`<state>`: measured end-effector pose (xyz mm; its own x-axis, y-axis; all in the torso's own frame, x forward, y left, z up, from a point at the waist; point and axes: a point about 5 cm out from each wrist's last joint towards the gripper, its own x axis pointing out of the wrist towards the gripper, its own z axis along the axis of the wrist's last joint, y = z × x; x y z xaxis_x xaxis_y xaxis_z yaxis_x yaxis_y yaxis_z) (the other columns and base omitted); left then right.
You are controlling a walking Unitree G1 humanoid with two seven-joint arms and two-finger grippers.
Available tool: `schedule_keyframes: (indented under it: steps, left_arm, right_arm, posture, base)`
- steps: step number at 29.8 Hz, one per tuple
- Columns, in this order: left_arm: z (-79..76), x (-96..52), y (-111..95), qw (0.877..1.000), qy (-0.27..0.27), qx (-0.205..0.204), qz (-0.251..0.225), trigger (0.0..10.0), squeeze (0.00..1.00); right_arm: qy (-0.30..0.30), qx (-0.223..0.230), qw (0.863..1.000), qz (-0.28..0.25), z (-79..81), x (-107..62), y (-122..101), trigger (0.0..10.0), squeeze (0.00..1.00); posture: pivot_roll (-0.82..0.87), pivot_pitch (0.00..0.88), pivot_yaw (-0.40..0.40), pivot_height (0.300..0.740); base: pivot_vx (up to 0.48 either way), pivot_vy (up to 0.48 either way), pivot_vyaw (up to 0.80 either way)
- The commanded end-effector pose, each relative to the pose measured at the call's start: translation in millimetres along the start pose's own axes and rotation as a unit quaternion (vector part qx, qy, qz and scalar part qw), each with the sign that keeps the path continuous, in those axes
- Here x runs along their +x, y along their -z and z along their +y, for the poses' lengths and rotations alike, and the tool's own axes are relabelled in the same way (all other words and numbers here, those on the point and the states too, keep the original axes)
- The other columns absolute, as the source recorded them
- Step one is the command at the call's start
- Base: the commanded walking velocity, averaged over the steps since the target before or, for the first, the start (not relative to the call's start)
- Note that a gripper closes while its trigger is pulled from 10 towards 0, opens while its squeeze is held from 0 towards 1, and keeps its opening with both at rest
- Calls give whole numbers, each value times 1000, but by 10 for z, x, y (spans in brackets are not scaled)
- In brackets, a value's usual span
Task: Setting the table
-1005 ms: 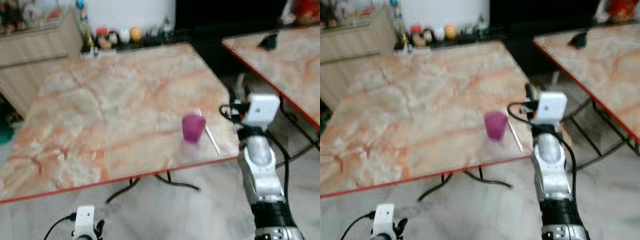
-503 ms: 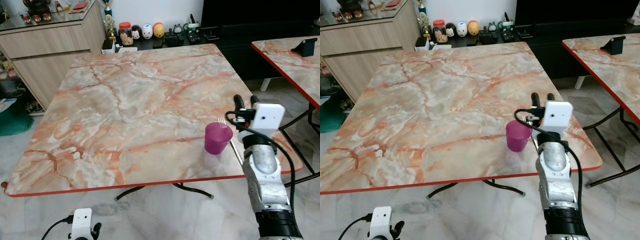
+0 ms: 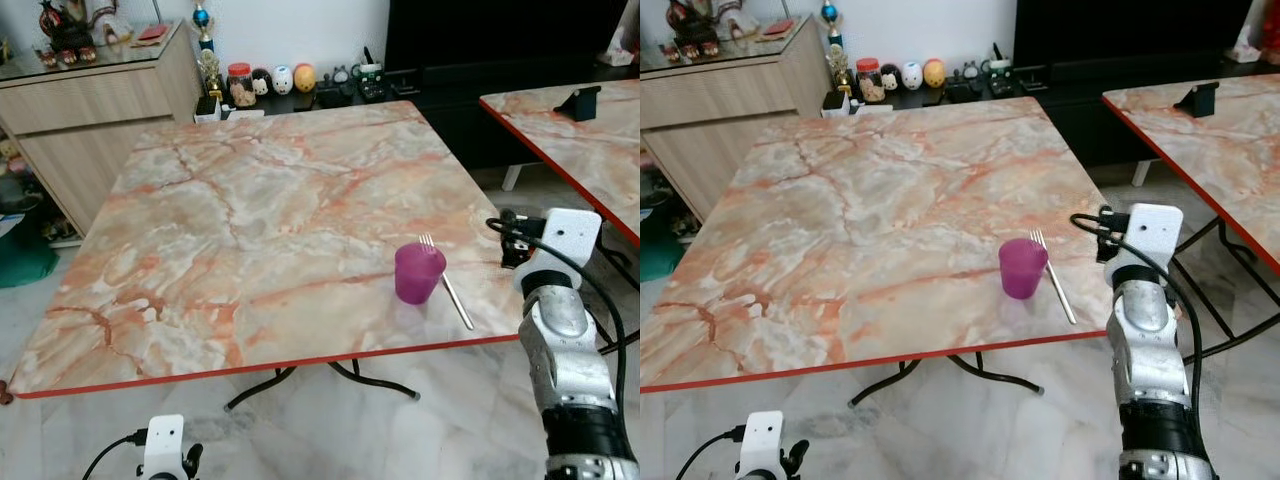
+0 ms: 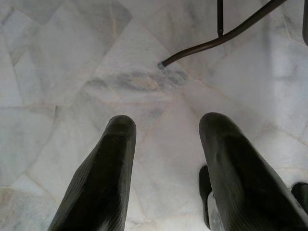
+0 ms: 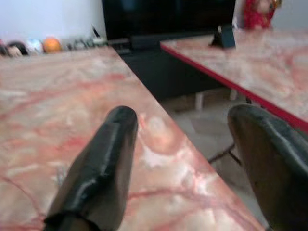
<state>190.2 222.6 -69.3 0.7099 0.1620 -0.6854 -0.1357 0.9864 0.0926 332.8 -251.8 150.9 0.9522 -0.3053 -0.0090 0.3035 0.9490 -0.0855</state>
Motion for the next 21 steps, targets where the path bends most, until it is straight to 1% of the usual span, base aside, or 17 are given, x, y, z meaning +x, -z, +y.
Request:
schedule_keyframes:
  steps: [1,2,3,5,10,13,21]
  left_arm:
    - [23,-3,9,1000,-3,7,3,10000,0]
    - [25,-3,9,1000,-4,7,2,10000,0]
    - [29,-4,8,1000,-3,7,2,10000,0]
    - [36,-5,7,1000,-3,7,1,10000,0]
    - [48,-6,0,1000,-3,8,-2,10000,0]
    - [39,-1,-19,1000,-1,7,-7,10000,0]
    - [11,9,-57,1000,4,7,-15,10000,0]
  right_arm:
    - [-11,0,1000,18,43,51,10,10000,745]
    - [-15,-1,1000,22,51,58,19,10000,745]
    - [-30,-2,999,32,81,68,43,10000,0]
    - [-51,-3,998,49,136,84,90,10000,0]
    - [-81,6,994,77,214,108,166,10000,0]
    - [-98,-4,989,109,228,140,252,10000,0]
    - [-130,-10,981,143,264,152,371,10000,0]
  posture:
    - [-85,0,70,714]
    - [-85,0,70,714]
    - [-84,0,72,714]
    - [-83,0,73,714]
    - [-84,0,74,714]
    - [-81,0,75,714]
    - [-80,0,76,714]
  base:
    - [0,0,0]
    - [0,0,0]
    - [0,0,0]
    - [0,0,0]
    - [0,0,0]
    - [0,0,0]
    - [0,0,0]
